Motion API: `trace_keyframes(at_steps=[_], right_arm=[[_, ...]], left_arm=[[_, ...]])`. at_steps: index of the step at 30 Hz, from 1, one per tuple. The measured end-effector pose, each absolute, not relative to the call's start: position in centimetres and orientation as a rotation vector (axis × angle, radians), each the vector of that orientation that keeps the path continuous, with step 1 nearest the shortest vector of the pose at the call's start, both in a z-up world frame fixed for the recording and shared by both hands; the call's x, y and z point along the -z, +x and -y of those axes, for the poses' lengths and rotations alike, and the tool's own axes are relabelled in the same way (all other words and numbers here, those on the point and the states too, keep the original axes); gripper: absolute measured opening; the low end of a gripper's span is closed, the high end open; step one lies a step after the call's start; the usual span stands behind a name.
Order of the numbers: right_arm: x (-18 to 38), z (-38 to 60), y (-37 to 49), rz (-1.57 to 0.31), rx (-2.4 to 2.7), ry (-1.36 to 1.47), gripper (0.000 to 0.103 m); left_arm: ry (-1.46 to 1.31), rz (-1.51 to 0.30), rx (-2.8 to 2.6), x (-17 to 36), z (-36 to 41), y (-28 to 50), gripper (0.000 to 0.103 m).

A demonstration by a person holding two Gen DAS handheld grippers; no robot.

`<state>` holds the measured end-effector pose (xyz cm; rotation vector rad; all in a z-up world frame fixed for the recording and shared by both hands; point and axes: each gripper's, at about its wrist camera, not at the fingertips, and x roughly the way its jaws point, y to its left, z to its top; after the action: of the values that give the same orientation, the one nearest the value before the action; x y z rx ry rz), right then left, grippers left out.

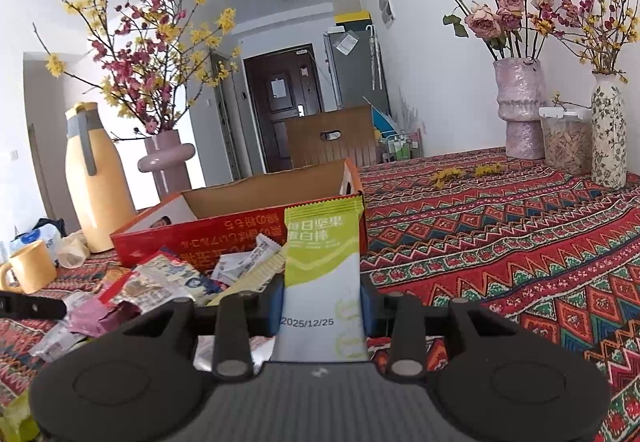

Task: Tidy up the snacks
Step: 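Grasp the green-and-white bar packet with the left tool while the right tool holds its bar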

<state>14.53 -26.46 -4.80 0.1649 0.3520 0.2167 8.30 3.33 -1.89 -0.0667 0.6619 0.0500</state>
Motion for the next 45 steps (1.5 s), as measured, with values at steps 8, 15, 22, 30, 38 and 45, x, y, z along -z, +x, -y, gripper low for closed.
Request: trace_keyframes(at_steps=[8,15,22,30,38,45], right_arm=[[4.6,26.8,12.7,-0.344,-0.248,0.177,0.036],[4.5,27.8,11.1,-0.336,-0.25,0.189,0.036],[4.5,28.5,9.8,-0.331,-0.25,0.194,0.036],[4.1,28.7,8.9,-0.321,-0.256,0.191,0.036],[4.1,28.1,8.7,-0.325,-0.266,0.18,0.036],[4.0,27.8,8.5,-0.327,-0.271,0.175,0.036]], left_arm=[[-0.041,-0.747,-0.015,2.9,-1.3,6.7,0.084],[-0.038,-0.799,-0.011,3.9,-0.4,6.5,0.075],[-0.044,-0.816,-0.024,4.4,0.1,6.4,0.067],[-0.036,-0.796,-0.005,4.0,0.4,5.6,0.037],[-0.028,-0.755,0.014,3.2,0.6,4.3,0.037],[-0.023,-0.688,0.02,1.9,0.7,2.9,0.037]])
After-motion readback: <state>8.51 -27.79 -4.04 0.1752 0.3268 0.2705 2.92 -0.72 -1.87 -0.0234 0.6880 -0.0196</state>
